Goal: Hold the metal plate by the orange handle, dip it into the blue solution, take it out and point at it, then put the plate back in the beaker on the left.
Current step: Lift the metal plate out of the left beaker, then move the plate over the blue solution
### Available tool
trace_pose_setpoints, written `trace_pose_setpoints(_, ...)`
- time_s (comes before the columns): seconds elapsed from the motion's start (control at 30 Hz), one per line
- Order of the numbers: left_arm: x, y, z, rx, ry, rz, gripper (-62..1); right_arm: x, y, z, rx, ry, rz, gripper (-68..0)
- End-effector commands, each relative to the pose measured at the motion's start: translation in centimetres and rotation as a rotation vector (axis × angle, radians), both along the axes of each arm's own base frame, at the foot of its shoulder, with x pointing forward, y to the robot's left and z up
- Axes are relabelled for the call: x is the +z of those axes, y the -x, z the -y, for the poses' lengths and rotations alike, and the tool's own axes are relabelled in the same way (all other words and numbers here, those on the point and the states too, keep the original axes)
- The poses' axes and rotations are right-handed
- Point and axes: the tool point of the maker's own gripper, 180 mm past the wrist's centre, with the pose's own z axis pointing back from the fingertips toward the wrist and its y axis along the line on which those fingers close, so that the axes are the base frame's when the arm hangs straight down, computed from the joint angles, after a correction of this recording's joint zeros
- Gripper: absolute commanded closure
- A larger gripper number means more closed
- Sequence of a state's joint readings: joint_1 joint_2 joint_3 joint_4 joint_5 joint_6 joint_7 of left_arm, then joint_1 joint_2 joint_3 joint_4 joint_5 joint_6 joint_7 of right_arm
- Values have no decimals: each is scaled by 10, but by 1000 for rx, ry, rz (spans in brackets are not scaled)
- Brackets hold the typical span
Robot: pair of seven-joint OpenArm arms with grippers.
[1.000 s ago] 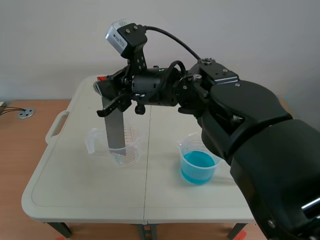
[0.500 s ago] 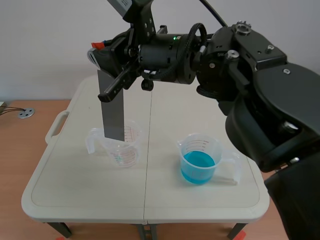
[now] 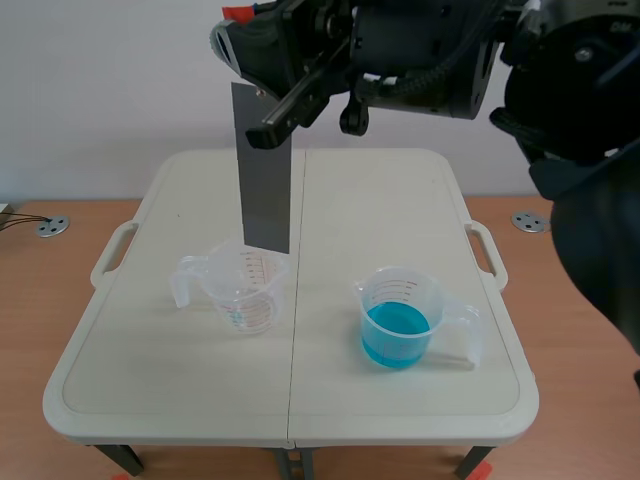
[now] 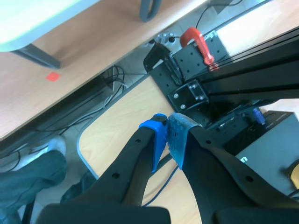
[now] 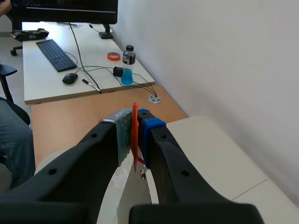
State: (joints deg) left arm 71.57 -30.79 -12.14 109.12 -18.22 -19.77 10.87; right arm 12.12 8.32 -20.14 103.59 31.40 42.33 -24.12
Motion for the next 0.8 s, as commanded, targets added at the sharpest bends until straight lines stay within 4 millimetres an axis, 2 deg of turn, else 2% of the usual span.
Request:
trace_pose_setpoints(0.0,3,0,5,3,23,5,-49,13,2,6,4,-22,28,-13)
trace_pose_setpoints(0.33,5,-12,5,-2,21,41,-49,25,13,49,-54,-27,-3,-13)
trace_pose_setpoints(0.5,8,-29,5,-3,20,93,-49,23,8,75,-125,-28,-35,-13)
trace_pose_setpoints(0.63,16,-55,5,-5,20,175,-49,18,2,95,-187,-19,-61,-13)
trace_pose_setpoints(0.77,33,-99,6,-7,24,317,-49,16,-2,106,-225,2,-70,-13)
